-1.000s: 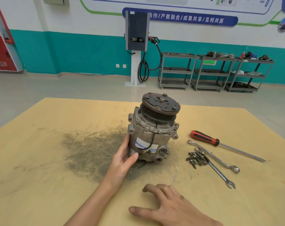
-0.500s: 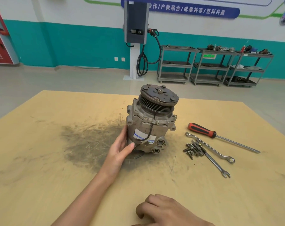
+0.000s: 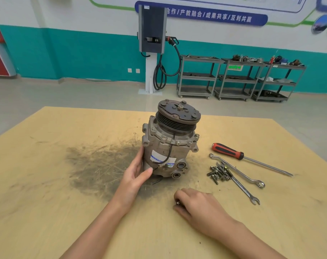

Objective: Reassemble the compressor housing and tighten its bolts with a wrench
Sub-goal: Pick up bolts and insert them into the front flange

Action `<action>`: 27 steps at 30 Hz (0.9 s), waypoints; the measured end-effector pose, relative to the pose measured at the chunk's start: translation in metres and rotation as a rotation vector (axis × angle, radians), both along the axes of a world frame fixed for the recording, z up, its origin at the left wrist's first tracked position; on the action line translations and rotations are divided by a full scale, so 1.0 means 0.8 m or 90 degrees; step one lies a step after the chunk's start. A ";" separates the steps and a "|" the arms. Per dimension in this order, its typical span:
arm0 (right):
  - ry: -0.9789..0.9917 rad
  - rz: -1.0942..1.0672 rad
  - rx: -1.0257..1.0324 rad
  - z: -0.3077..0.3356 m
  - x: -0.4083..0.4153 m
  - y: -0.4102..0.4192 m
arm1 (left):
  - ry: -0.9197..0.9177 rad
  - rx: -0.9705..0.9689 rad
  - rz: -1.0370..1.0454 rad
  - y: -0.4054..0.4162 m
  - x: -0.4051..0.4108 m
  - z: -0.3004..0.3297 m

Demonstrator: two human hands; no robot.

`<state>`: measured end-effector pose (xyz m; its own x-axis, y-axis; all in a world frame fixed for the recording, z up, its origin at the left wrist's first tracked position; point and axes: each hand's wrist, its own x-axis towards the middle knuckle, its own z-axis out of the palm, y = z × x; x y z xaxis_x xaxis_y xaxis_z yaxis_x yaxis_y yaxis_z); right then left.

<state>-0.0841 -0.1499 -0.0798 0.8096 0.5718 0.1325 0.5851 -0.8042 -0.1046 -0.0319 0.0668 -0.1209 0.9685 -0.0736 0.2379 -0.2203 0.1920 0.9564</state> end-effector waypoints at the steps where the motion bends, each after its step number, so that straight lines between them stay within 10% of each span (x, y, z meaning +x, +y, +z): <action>1: -0.002 -0.002 0.041 0.004 0.007 -0.004 | 0.000 -0.001 0.000 0.000 0.000 0.000; 9: -0.122 -0.091 0.755 0.108 0.064 -0.007 | -0.004 -0.008 0.010 0.000 0.000 -0.001; 27: 0.173 0.002 0.755 0.111 0.091 -0.019 | -0.020 -0.013 0.027 -0.001 0.006 -0.005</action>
<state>-0.0110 -0.1655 0.0091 0.8910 0.2127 0.4010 0.4318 -0.1247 -0.8933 -0.0269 0.0662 -0.1247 0.9628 -0.0268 0.2690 -0.2584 0.2018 0.9447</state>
